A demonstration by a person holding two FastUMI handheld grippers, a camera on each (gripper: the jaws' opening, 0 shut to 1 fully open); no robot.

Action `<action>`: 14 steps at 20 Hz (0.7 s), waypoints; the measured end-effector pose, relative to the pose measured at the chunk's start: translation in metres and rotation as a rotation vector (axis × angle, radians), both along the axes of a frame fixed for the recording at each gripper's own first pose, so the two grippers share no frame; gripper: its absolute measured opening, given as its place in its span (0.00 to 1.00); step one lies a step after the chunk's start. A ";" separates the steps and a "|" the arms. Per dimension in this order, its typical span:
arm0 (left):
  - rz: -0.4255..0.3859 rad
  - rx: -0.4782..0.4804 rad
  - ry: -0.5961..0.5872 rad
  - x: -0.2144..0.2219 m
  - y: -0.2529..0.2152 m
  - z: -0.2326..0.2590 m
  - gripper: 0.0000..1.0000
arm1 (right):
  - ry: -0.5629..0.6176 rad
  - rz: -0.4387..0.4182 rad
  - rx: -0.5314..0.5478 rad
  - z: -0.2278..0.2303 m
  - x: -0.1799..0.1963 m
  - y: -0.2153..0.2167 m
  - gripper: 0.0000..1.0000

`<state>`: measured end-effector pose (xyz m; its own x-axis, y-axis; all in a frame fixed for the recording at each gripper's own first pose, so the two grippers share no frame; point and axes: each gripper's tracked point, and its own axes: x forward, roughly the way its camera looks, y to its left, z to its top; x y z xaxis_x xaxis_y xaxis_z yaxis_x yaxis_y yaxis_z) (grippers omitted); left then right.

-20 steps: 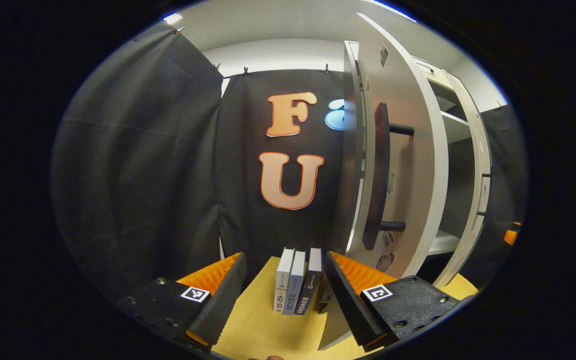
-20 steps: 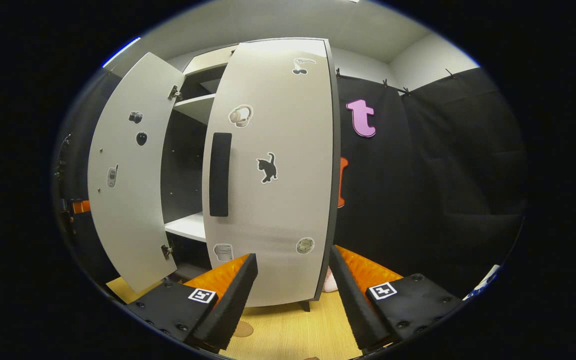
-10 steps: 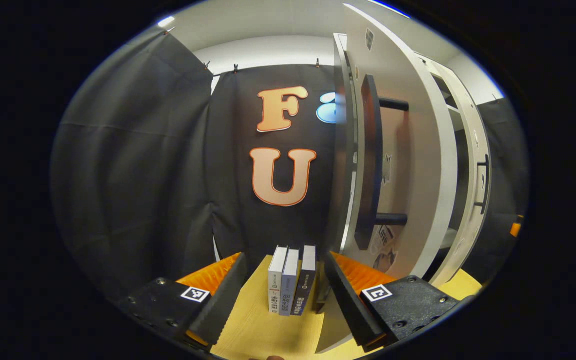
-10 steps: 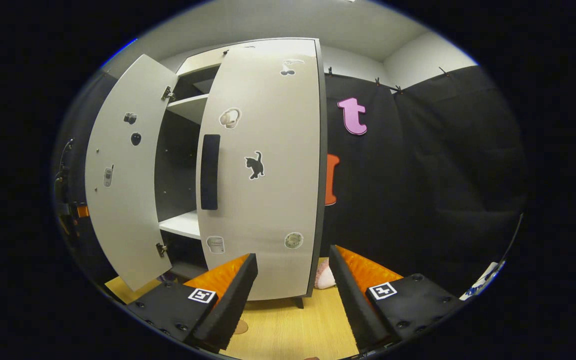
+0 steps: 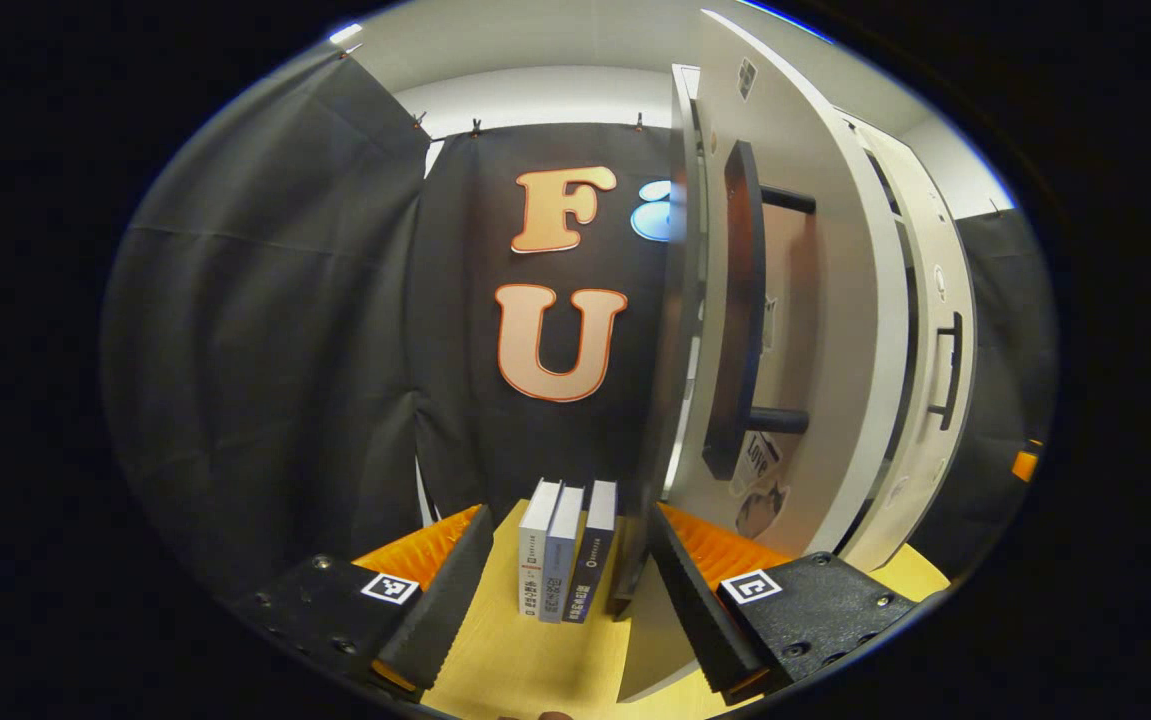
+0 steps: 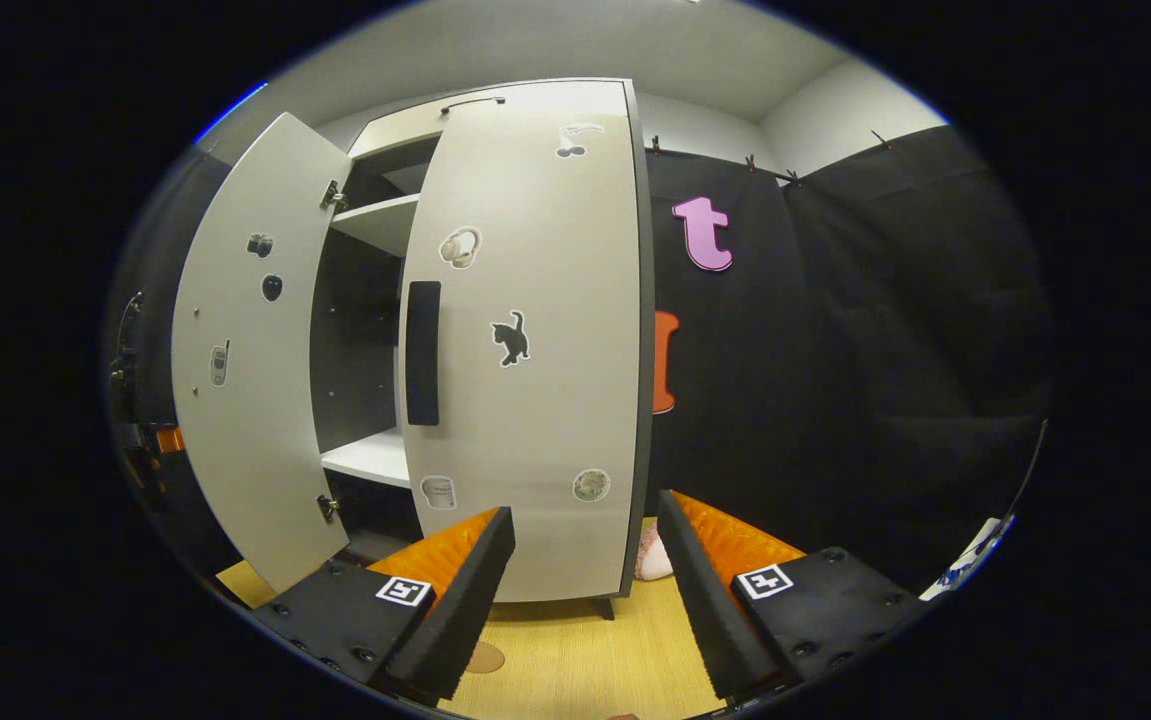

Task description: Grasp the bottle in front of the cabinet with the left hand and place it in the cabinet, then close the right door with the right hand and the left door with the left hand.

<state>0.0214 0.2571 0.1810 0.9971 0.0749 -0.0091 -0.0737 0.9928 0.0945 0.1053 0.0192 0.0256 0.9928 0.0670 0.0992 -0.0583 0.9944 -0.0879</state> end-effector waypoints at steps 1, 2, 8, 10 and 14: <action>-0.019 0.005 0.005 0.000 -0.009 -0.001 0.92 | 0.000 -0.002 0.002 0.000 0.000 0.000 0.95; -0.033 0.011 0.007 0.001 -0.019 -0.001 0.92 | -0.001 -0.003 0.004 0.000 0.000 -0.001 0.95; -0.177 -0.026 0.044 0.012 -0.093 -0.020 0.92 | -0.006 -0.028 0.010 -0.001 -0.002 -0.020 0.95; -0.210 -0.014 0.048 0.017 -0.113 -0.024 0.92 | -0.006 -0.040 0.013 -0.001 -0.003 -0.027 0.95; -0.311 0.012 0.061 0.036 -0.166 -0.037 0.98 | -0.018 -0.073 0.016 0.001 -0.007 -0.042 0.95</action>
